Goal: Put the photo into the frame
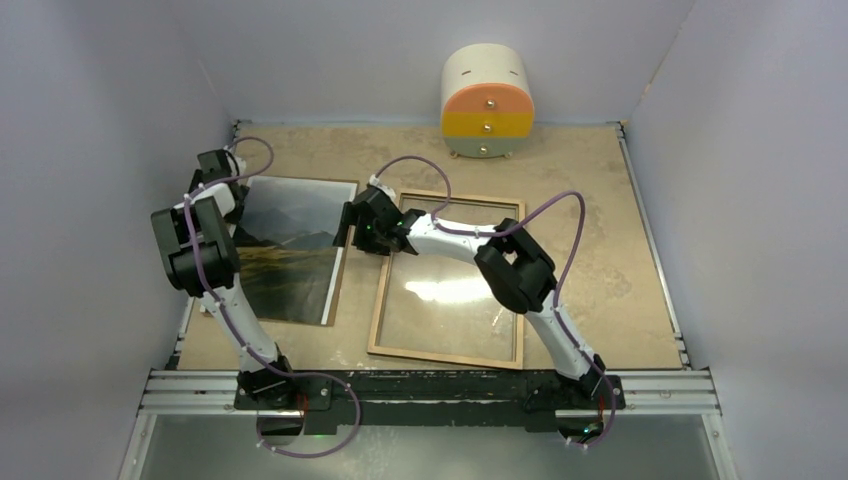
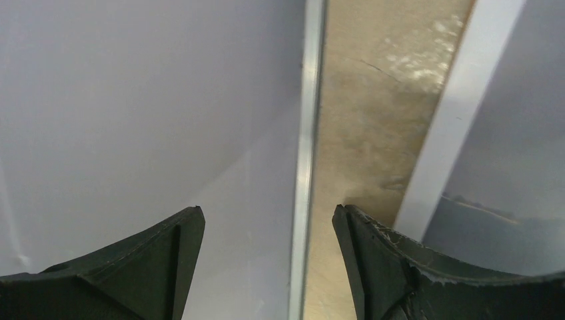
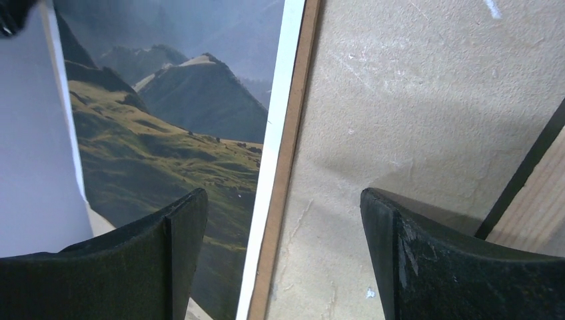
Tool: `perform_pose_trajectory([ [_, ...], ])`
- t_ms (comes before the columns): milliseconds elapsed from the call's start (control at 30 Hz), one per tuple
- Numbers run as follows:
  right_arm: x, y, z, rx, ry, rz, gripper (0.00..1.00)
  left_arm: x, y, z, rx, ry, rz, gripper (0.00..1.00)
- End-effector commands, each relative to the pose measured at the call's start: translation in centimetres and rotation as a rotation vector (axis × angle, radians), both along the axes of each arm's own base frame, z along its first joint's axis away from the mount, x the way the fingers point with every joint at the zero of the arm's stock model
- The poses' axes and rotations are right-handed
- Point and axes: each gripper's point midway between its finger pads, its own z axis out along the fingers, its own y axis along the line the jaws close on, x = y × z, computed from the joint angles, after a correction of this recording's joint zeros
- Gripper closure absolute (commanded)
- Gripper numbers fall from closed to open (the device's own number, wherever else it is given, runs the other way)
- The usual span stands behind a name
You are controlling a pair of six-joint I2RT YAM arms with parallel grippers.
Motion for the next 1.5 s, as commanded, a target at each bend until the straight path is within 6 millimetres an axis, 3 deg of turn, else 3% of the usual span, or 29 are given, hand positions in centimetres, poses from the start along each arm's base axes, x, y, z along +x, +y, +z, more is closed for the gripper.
perform_pose_trajectory([
  [0,-1.9,-1.7,-3.8,-0.053,0.117,-0.032,0.13,0.6,-2.2,-0.9,-0.058,-0.025,-0.029,0.23],
  [500,-2.9,-0.8,-7.0,0.009,0.242,-0.056,0.13,-0.3,-6.1,-2.8,-0.121,0.017,-0.098,0.23],
  [633,-3.2,-0.3,-7.5,0.037,0.264,-0.052,0.14,-0.8,-6.8,-2.9,-0.137,0.003,-0.115,0.3],
  [967,-3.9,0.7,-6.4,0.174,0.31,-0.03,0.15,-1.7,-9.0,-2.8,-0.196,0.007,-0.17,0.3],
  [1167,-1.4,-1.9,-4.4,0.169,0.237,-0.059,0.15,-2.1,-9.2,-2.2,-0.192,0.001,-0.189,0.3],
  [1333,0.8,-3.9,-4.8,0.026,0.169,-0.08,0.16,-1.2,-9.4,-0.4,-0.201,-0.032,-0.215,0.29],
  [1467,1.6,-4.0,-5.8,0.005,0.164,-0.085,0.17,-1.2,-9.3,-1.1,-0.207,-0.006,-0.217,0.29],
])
